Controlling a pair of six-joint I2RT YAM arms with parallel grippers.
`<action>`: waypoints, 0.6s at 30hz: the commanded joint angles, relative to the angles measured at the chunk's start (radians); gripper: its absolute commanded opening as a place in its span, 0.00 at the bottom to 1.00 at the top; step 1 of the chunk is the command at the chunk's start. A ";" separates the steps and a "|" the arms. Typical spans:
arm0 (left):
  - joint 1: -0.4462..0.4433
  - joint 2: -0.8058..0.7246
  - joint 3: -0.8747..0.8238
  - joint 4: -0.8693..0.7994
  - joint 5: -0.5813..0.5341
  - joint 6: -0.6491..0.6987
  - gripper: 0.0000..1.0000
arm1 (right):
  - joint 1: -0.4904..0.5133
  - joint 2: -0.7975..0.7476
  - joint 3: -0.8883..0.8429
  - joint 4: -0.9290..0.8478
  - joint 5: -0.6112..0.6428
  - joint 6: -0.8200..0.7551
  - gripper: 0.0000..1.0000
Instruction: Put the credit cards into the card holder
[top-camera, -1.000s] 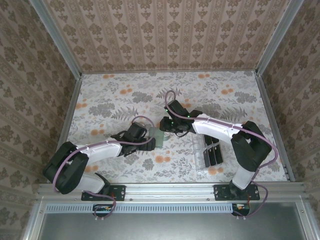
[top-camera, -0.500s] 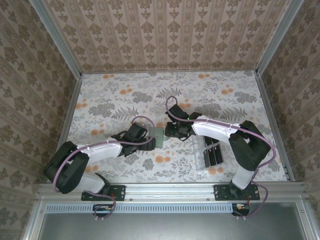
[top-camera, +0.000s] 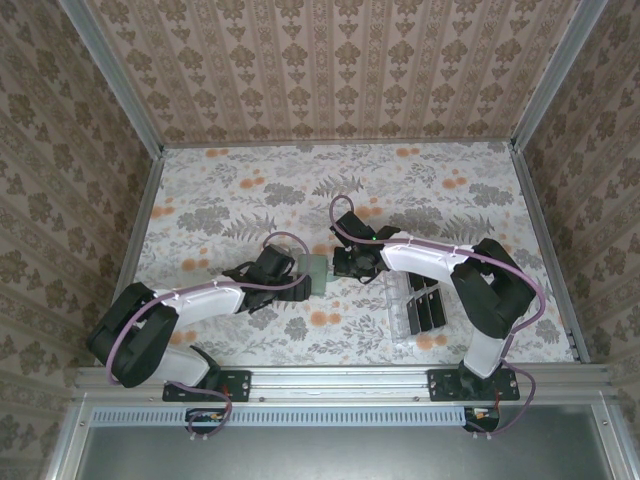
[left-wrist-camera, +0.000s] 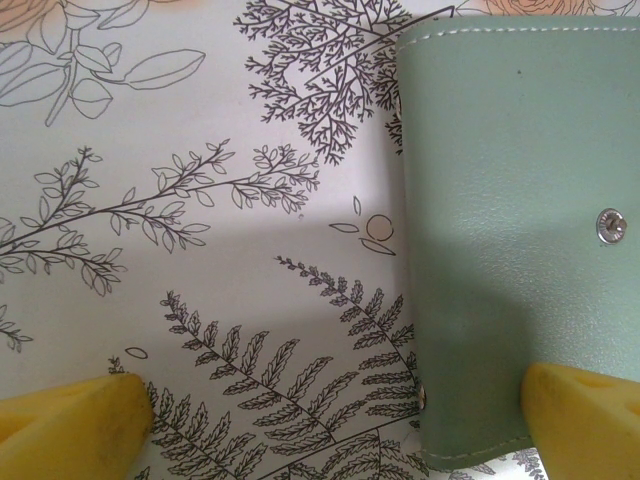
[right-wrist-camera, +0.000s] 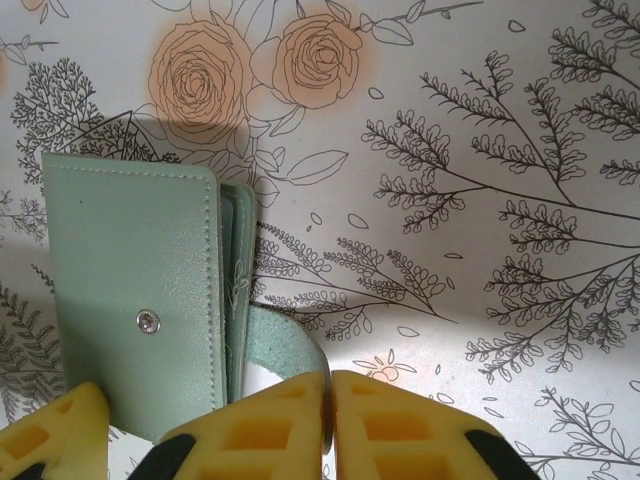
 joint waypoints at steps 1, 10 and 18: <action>0.007 0.060 -0.041 -0.019 -0.006 -0.023 1.00 | 0.006 0.006 -0.014 0.008 -0.016 -0.008 0.06; 0.007 0.060 -0.041 -0.017 -0.008 -0.021 1.00 | 0.006 -0.031 -0.035 0.075 -0.082 0.019 0.00; 0.007 0.067 -0.044 -0.008 -0.004 -0.020 1.00 | 0.008 -0.003 -0.015 0.153 -0.164 0.062 0.00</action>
